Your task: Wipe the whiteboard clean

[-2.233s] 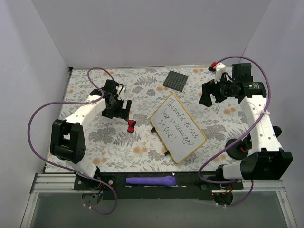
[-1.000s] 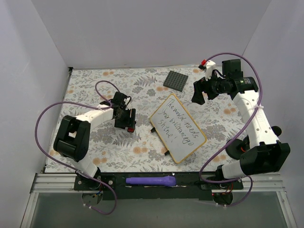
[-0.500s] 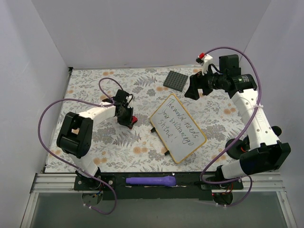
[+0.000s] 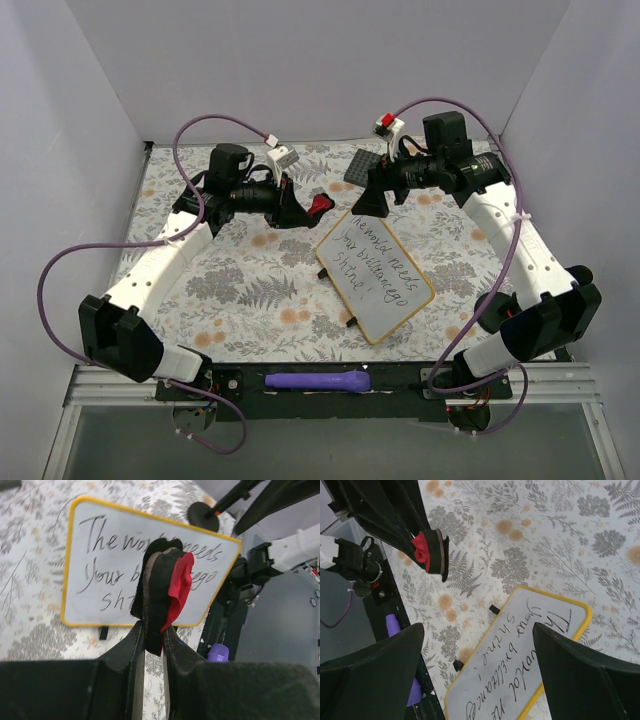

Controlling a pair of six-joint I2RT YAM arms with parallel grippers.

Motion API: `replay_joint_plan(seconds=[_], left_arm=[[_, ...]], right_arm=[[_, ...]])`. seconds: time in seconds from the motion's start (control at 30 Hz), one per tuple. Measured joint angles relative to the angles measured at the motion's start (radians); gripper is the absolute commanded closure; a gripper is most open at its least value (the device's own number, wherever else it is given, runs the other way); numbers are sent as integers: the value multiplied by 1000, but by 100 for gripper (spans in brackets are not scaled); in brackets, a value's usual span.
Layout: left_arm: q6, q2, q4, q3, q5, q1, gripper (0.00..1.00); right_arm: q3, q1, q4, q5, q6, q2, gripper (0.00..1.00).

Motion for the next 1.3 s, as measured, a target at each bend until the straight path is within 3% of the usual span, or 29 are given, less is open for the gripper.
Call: replay_joint_plan(seconds=[0.23, 0.4, 0.5, 0.53, 0.6, 0.63, 0.73, 0.9, 0.93, 0.97, 1.03, 1.07, 1.2, 1.3], left_arm=[[28, 10, 23, 63, 130, -40, 100], [36, 20, 23, 68, 139, -79, 100], [37, 20, 25, 76, 138, -97, 100], [39, 20, 25, 77, 136, -103, 100], [43, 20, 25, 79, 128, -117, 100], [44, 20, 25, 79, 123, -121, 100], [46, 20, 26, 79, 89, -130, 93], [23, 19, 39, 79, 40, -134, 98], [19, 18, 41, 79, 31, -134, 99], [16, 18, 39, 79, 26, -134, 99], [12, 17, 39, 79, 18, -136, 100], [10, 17, 42, 79, 14, -137, 100], [12, 14, 53, 79, 3, -138, 100], [14, 13, 55, 82, -1, -138, 100]], right_arm=[[50, 78, 40, -64, 21, 17, 4], [54, 115, 56, -89, 34, 25, 12], [54, 125, 63, -97, 48, 26, 30], [53, 126, 64, -97, 55, 27, 44], [53, 126, 69, -100, 66, 27, 61], [53, 126, 71, -101, 74, 27, 76], [53, 129, 74, -115, 95, 30, 99], [52, 127, 84, -106, 110, 32, 99], [49, 126, 89, -106, 110, 32, 73], [47, 126, 90, -106, 111, 32, 59], [41, 126, 95, -106, 120, 32, 35], [39, 126, 92, -107, 123, 32, 32], [26, 126, 88, -114, 121, 29, 37], [0, 126, 85, -115, 121, 23, 56]])
